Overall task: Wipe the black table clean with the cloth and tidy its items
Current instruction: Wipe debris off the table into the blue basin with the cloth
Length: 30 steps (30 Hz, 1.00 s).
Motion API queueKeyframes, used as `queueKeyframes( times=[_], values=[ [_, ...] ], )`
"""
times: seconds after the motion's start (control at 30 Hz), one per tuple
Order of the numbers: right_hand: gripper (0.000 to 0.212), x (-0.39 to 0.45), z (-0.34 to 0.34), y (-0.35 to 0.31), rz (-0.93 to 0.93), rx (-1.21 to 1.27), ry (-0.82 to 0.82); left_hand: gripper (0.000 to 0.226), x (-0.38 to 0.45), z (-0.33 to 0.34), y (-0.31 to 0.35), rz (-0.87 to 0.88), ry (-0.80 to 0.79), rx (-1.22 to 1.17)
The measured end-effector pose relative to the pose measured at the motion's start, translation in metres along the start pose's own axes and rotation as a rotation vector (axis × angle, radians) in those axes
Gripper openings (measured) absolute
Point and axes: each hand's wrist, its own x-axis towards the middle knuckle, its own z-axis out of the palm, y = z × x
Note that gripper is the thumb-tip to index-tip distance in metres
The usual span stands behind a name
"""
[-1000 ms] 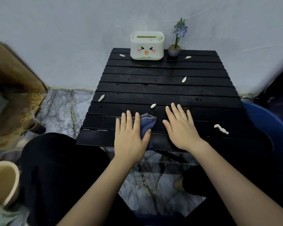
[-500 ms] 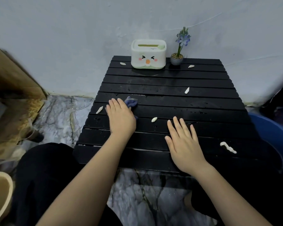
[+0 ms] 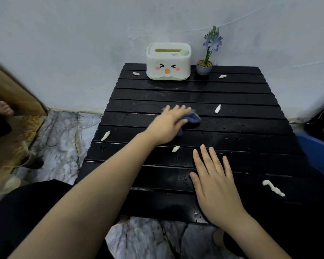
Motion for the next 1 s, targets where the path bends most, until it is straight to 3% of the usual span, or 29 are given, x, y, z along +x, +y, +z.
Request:
queueKeyframes(
  times=[0.1, 0.2, 0.27, 0.37, 0.47, 0.6, 0.7, 0.8, 0.9, 1.0],
  values=[
    [0.061, 0.000, -0.001, -0.001, 0.003, 0.006, 0.002, 0.045, -0.027, 0.006, 0.014, 0.006, 0.010, -0.286],
    [0.062, 0.000, -0.004, 0.000, 0.002, 0.042, 0.006, 0.038, -0.049, -0.016, 0.023, -0.078, 0.212, -0.742],
    [0.063, 0.001, -0.006, 0.001, -0.003, 0.063, 0.000, 0.032, -0.066, -0.047, 0.020, -0.204, 0.378, -0.894],
    [0.067, 0.003, -0.008, 0.003, 0.011, 0.069, 0.005, 0.020, -0.107, -0.093, 0.001, -0.402, 0.628, -0.821],
    [0.071, 0.005, -0.007, 0.002, 0.026, 0.059, 0.006, 0.019, -0.145, -0.117, -0.016, -0.622, 0.794, -0.437],
    [0.070, 0.005, -0.004, 0.000, 0.035, 0.043, 0.021, 0.028, -0.161, -0.085, -0.046, -0.787, 0.681, -0.058],
    [0.071, 0.005, -0.003, 0.002, 0.026, 0.056, 0.014, 0.031, -0.151, -0.040, -0.066, -0.756, 0.517, 0.109],
    [0.070, 0.005, -0.003, 0.001, 0.022, 0.058, 0.014, 0.027, -0.136, -0.025, -0.054, -0.691, 0.516, 0.242],
    [0.069, 0.005, -0.002, 0.000, 0.029, 0.046, 0.017, 0.029, -0.118, -0.012, -0.025, -0.539, 0.436, 0.238],
    [0.068, 0.005, -0.002, 0.000, 0.034, 0.043, 0.020, 0.039, -0.099, 0.005, 0.017, -0.415, 0.336, 0.049]
  ],
)
